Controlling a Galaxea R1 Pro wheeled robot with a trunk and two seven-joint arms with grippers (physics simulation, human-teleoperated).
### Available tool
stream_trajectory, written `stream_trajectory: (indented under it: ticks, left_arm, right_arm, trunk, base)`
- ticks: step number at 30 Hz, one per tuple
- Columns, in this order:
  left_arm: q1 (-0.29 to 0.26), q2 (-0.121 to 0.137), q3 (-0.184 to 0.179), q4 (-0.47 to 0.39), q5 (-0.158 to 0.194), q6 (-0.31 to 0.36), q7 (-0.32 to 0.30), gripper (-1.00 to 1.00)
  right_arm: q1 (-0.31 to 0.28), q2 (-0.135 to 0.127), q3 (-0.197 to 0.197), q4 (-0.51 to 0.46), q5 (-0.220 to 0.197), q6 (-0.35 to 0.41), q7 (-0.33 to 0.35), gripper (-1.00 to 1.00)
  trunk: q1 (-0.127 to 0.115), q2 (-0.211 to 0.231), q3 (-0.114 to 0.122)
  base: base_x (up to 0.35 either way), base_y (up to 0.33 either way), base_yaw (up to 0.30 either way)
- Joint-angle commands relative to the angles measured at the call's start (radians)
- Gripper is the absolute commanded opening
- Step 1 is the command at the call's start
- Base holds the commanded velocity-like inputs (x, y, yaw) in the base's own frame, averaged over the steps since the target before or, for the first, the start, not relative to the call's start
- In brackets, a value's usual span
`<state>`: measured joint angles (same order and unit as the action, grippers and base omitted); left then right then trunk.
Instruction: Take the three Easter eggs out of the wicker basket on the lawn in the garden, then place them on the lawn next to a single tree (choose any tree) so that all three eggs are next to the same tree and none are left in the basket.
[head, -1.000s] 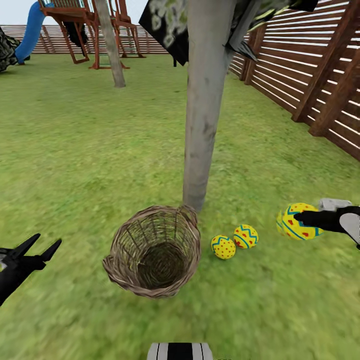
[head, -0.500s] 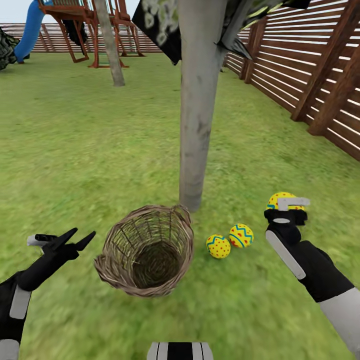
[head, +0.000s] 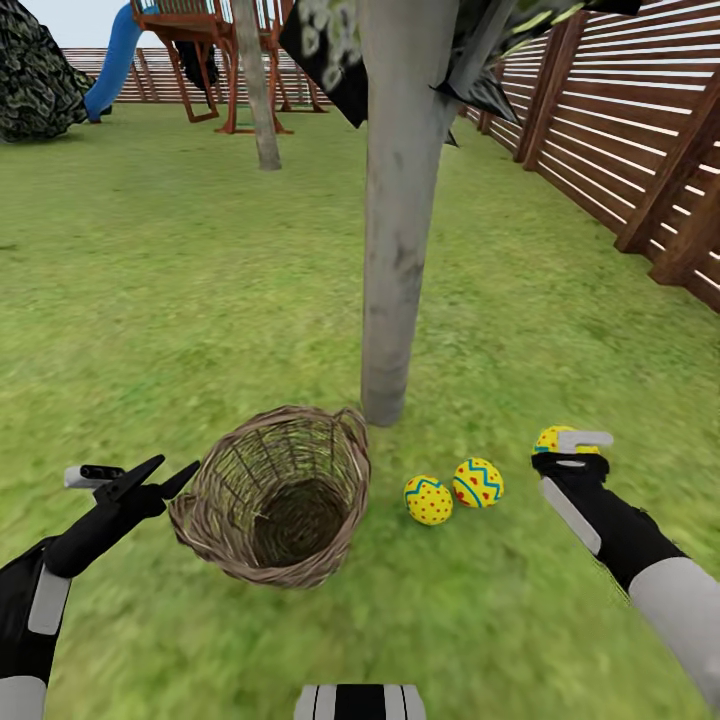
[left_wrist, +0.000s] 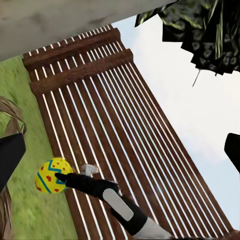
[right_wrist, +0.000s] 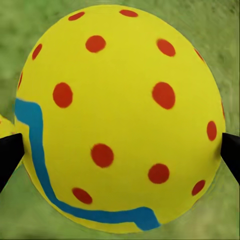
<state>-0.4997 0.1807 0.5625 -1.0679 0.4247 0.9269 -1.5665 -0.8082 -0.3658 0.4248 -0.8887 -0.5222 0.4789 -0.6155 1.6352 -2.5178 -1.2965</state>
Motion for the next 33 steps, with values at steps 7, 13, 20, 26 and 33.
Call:
stream_trajectory:
  ticks: [7, 13, 20, 26, 33]
  left_arm:
    - [0.0, -0.001, -0.002, -0.002, -0.001, 0.007, -0.004, 1.0]
    - [0.0, 0.0, -0.001, -0.004, -0.001, 0.006, -0.004, 1.0]
    - [0.0, -0.001, -0.001, -0.002, -0.001, 0.003, -0.004, 1.0]
    - [0.0, 0.002, 0.005, -0.055, 0.0, 0.005, -0.004, 1.0]
    - [0.0, 0.005, 0.009, -0.086, 0.003, 0.006, -0.004, 1.0]
  right_arm:
    - [-0.109, 0.045, 0.014, 0.352, 0.097, -0.232, 0.209, -1.0]
    - [-0.243, 0.138, 0.014, 0.584, 0.15, -0.303, 0.215, -1.0]
    - [-0.281, 0.166, 0.014, 0.604, 0.158, -0.307, 0.215, -1.0]
    - [-0.28, 0.165, 0.021, 0.537, 0.16, -0.306, 0.214, -1.0]
    - [-0.281, 0.166, 0.022, 0.536, 0.16, -0.307, 0.214, -1.0]
  trunk:
    - [0.0, -0.001, -0.005]
    - [0.001, -0.001, -0.012]
    - [0.003, -0.002, -0.028]
    - [0.003, -0.002, -0.028]
    - [0.003, -0.002, -0.026]
  base:
    - [0.0, -0.003, 0.0]
    - [0.0, 0.0, 0.0]
    - [0.0, 0.0, 0.0]
    - [0.031, -0.18, 0.015]
    - [0.091, -0.323, 0.263]
